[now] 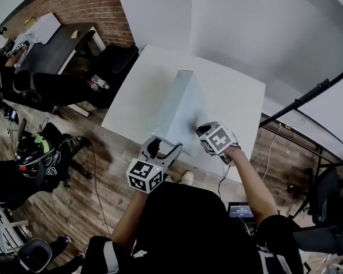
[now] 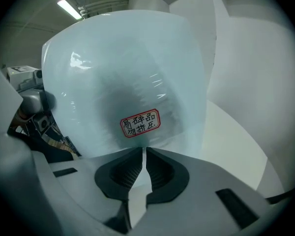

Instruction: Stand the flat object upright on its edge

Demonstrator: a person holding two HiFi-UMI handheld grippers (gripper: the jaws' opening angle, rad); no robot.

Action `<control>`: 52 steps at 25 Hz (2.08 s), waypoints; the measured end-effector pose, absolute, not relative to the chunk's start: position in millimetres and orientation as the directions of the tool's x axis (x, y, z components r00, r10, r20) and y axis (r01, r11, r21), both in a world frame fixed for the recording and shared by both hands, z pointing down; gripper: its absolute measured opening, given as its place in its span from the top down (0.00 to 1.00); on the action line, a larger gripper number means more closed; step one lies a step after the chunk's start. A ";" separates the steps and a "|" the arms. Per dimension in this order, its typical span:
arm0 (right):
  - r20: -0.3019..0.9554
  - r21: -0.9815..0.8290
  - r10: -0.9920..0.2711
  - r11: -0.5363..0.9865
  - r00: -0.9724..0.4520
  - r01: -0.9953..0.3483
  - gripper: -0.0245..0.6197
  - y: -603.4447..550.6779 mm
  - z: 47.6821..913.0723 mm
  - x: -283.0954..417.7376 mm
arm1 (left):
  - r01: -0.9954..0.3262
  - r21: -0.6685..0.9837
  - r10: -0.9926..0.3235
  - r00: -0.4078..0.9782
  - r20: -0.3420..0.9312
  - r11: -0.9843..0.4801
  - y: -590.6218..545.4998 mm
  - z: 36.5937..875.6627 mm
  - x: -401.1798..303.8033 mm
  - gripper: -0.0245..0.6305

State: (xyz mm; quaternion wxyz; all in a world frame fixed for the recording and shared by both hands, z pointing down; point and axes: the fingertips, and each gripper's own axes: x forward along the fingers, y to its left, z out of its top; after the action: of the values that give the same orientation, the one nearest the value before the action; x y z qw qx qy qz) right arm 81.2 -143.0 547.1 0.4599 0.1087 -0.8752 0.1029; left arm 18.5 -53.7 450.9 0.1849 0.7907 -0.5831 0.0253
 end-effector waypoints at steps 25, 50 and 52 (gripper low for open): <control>0.782 -0.073 -0.199 0.912 -0.590 -0.404 0.88 -181.5 535.4 82.4 | -0.912 0.173 -0.887 0.403 0.226 -0.371 -80.5 430.4 45.1 0.50; 0.766 -0.089 -0.271 0.854 -0.584 -0.513 0.88 -255.9 519.2 48.8 | -0.889 0.211 -0.867 0.449 0.218 -0.407 -154.0 427.4 27.3 0.50; 0.766 -0.083 -0.282 0.848 -0.577 -0.524 0.88 -263.0 519.2 44.7 | -0.888 0.207 -0.865 0.451 0.219 -0.410 -160.8 427.5 22.7 0.50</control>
State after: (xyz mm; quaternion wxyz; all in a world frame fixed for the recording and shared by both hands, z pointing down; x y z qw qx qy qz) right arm 44.7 -263.0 519.2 0.3979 0.2303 -0.8750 0.1520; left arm 22.7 -160.8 427.5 0.1474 0.8388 -0.5227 0.0384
